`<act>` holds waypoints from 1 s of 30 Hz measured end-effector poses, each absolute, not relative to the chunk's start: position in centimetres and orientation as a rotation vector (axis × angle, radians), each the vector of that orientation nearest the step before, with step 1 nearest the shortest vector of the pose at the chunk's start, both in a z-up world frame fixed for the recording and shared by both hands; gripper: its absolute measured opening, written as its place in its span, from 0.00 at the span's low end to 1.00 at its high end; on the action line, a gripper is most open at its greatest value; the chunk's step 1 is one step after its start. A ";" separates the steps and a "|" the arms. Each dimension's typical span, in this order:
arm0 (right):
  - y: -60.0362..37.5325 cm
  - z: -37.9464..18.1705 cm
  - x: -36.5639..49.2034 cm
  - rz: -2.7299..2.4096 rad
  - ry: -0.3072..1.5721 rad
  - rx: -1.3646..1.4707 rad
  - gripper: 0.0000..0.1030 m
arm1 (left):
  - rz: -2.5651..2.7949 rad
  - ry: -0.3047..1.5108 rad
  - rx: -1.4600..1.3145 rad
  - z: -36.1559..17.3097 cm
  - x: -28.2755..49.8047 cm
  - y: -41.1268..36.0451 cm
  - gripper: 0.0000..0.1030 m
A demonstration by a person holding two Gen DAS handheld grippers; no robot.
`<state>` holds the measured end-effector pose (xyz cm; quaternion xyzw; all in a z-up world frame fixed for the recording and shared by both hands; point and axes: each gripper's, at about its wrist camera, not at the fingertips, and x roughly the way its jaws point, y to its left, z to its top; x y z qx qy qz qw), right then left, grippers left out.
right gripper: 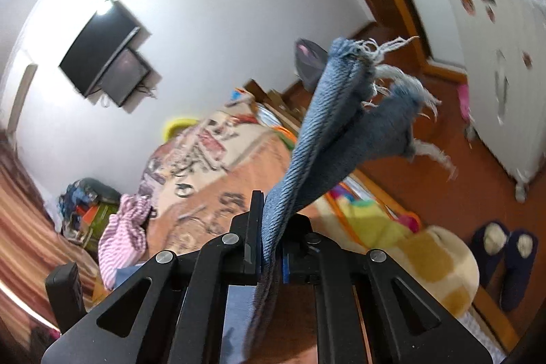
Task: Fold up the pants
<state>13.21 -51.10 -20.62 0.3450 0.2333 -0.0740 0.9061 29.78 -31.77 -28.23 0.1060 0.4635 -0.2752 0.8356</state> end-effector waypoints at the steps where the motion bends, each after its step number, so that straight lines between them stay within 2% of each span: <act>1: -50.3 -19.6 13.4 -0.141 0.467 0.687 0.07 | -0.574 0.967 0.217 -27.6 29.8 -30.9 0.79; 9: -43.7 -14.3 15.5 -0.044 0.397 0.553 0.07 | -0.429 0.873 0.115 -23.4 31.0 -19.1 0.79; 16: -36.6 -11.9 18.1 0.045 0.380 0.433 0.07 | -0.281 0.850 -0.001 -22.6 30.8 -7.8 0.79; 25: -27.3 -14.5 21.0 0.201 0.506 0.306 0.07 | -0.145 0.858 -0.070 -23.8 29.3 1.2 0.79; 30: -22.2 -18.8 21.7 0.313 0.649 0.206 0.07 | -0.110 0.869 -0.095 -24.6 28.6 3.1 0.79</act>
